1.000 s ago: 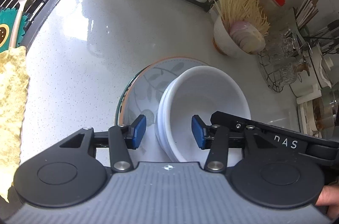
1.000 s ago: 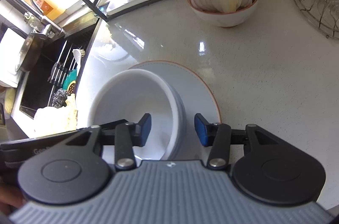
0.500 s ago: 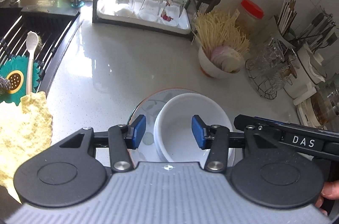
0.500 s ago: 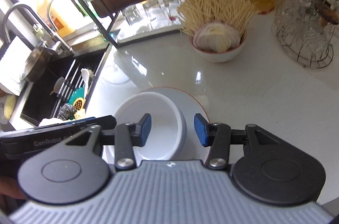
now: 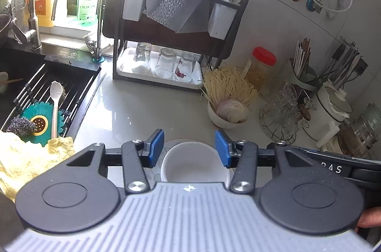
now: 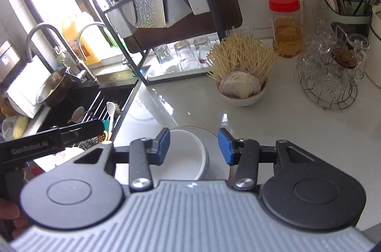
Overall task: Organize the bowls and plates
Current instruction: 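Lower the stacked bowls onto the leaf-pattern plate and open both grippers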
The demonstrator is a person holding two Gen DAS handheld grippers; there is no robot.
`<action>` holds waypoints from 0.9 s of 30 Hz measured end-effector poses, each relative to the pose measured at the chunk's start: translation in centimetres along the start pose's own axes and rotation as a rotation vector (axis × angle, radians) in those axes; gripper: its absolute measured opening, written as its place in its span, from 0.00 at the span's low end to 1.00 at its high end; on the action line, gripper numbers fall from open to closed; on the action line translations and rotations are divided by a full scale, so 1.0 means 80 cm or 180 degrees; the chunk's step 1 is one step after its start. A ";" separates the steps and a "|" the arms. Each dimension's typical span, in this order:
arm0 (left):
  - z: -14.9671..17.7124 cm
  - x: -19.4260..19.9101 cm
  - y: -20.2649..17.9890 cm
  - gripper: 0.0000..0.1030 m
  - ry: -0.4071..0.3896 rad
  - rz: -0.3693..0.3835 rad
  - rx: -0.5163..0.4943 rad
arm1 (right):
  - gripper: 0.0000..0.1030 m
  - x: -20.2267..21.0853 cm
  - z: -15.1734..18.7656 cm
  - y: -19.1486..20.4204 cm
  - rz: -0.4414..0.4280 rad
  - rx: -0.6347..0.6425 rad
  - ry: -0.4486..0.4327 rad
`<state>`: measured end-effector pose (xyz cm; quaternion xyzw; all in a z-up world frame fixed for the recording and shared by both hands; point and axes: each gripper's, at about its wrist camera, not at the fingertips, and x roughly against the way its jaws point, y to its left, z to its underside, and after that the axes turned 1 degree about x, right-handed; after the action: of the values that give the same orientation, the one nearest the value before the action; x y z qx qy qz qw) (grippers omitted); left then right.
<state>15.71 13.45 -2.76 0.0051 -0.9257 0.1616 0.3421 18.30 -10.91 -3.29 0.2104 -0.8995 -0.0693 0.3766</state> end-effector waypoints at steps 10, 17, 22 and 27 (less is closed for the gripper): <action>0.021 0.050 -0.033 0.52 -0.0113 -0.0112 0.0043 | 0.47 0.063 0.005 -0.010 -0.0056 0.0150 -0.0230; 0.045 0.075 -0.056 0.52 -0.0181 -0.0213 0.0022 | 0.47 0.089 0.016 -0.016 -0.0145 0.0259 -0.0294; 0.064 0.090 -0.068 0.52 -0.0210 -0.0257 0.0060 | 0.47 0.105 0.029 -0.020 -0.0180 0.0337 -0.0318; 0.079 0.105 -0.084 0.52 -0.0213 -0.0295 0.0038 | 0.47 0.122 0.041 -0.023 -0.0193 0.0383 -0.0333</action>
<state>6.09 6.04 0.09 0.0554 -0.9343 0.1509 0.3181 10.45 -16.91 0.21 0.2559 -0.9137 -0.0374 0.3135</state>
